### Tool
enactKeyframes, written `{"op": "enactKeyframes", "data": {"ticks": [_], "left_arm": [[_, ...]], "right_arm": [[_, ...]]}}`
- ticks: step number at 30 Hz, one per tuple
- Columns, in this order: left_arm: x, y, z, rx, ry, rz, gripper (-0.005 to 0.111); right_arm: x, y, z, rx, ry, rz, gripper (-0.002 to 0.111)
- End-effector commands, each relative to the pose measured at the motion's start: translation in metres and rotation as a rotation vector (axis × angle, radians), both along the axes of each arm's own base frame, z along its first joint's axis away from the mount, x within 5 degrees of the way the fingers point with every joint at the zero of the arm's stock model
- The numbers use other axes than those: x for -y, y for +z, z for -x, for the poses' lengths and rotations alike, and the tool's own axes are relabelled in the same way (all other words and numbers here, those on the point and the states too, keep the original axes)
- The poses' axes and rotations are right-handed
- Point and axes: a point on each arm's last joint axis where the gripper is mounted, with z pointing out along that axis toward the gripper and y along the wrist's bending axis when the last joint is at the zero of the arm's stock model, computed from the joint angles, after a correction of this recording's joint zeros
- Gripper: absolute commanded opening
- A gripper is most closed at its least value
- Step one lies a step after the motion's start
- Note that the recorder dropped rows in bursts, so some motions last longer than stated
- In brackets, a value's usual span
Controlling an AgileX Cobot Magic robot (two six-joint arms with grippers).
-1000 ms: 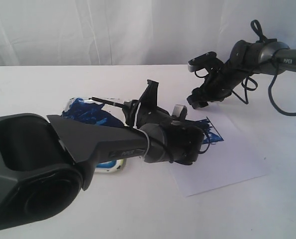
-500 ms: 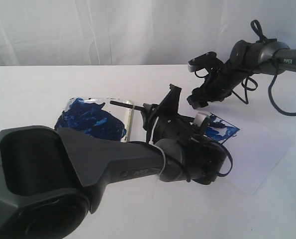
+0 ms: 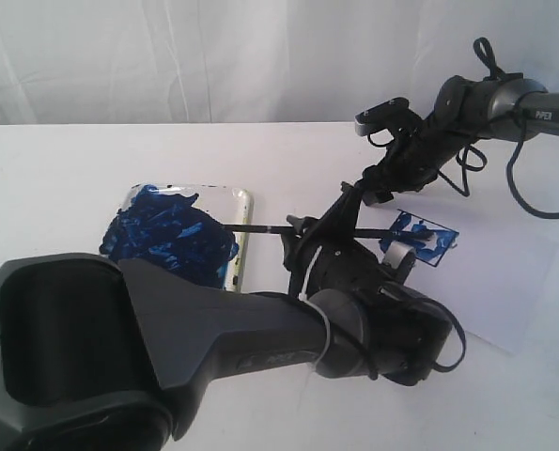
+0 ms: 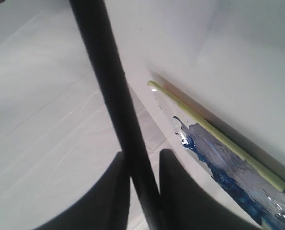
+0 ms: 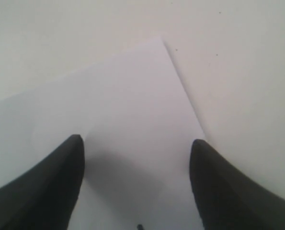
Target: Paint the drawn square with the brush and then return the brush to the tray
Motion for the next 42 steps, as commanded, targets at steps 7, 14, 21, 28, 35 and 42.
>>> {"op": "enactKeyframes", "data": {"ticks": [7, 14, 21, 28, 35, 42], "left_arm": [[-0.01, -0.003, 0.021, 0.018, 0.048, -0.091, 0.0], [-0.016, 0.011, 0.024, 0.025, 0.047, -0.077, 0.0], [-0.024, 0.01, 0.027, 0.029, 0.023, -0.142, 0.0], [-0.027, 0.009, 0.026, 0.131, -0.032, -0.156, 0.0], [-0.03, 0.024, 0.027, 0.176, -0.045, -0.12, 0.0], [-0.04, 0.031, 0.031, 0.178, -0.045, -0.12, 0.0]], "right_arm": [[0.005, -0.03, 0.009, -0.1, 0.056, 0.075, 0.06], [0.005, -0.03, 0.009, -0.1, 0.056, 0.075, 0.06], [0.005, -0.03, 0.009, -0.1, 0.056, 0.075, 0.06], [0.005, -0.03, 0.009, -0.1, 0.056, 0.075, 0.06], [0.005, -0.03, 0.008, -0.094, 0.055, 0.075, 0.06], [0.005, -0.03, 0.008, -0.094, 0.055, 0.075, 0.06]]}}
